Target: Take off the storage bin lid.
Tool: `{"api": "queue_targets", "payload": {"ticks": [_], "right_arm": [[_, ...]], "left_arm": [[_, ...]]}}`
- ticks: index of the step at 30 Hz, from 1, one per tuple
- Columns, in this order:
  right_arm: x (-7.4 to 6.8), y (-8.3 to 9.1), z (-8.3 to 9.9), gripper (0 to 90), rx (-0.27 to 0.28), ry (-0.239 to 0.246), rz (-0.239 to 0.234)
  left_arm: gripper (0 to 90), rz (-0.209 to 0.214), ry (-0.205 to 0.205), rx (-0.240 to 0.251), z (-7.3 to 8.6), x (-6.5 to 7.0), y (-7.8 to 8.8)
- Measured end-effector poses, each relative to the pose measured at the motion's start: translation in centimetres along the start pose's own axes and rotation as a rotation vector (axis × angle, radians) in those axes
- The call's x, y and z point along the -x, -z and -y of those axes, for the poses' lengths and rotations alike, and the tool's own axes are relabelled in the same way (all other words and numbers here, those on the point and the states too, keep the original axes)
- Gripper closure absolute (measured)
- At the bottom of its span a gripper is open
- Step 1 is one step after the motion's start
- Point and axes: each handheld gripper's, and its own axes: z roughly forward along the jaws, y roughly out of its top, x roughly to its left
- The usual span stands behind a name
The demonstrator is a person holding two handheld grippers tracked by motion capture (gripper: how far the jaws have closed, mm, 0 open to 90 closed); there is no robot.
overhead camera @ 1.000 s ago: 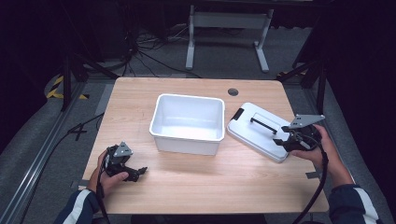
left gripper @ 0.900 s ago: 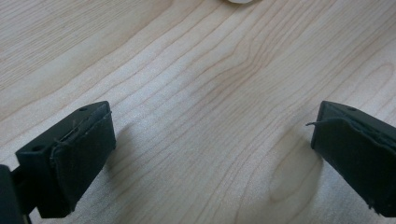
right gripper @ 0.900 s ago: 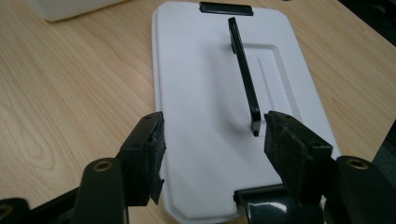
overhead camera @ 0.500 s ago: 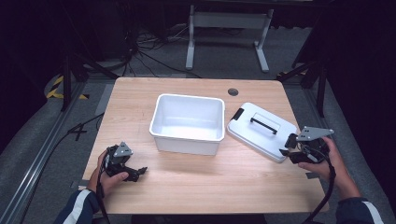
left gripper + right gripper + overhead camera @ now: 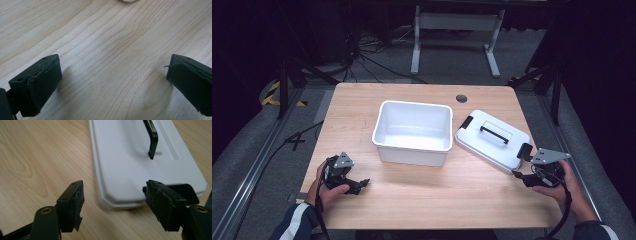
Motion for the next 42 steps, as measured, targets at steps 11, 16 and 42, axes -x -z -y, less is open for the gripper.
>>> {"api": "queue_targets", "payload": {"ticks": [11, 16, 42], "right_arm": [[-0.8, -1.3, 3.4, 27.5, 0.018, -0.08, -0.038], [-1.1, -2.0, 4.6, 26.1, 0.025, -0.123, -0.049], [-0.9, -2.4, 5.6, 18.6, 0.051, -0.251, -0.046]], "left_arm": [[0.3, -0.001, -0.001, 0.001, 0.0, 0.0, 0.0], [0.3, 0.003, -0.001, 0.0, 0.0, 0.0, 0.0], [0.2, 0.003, -0.008, 0.001, 0.0, -0.1, 0.0]]}}
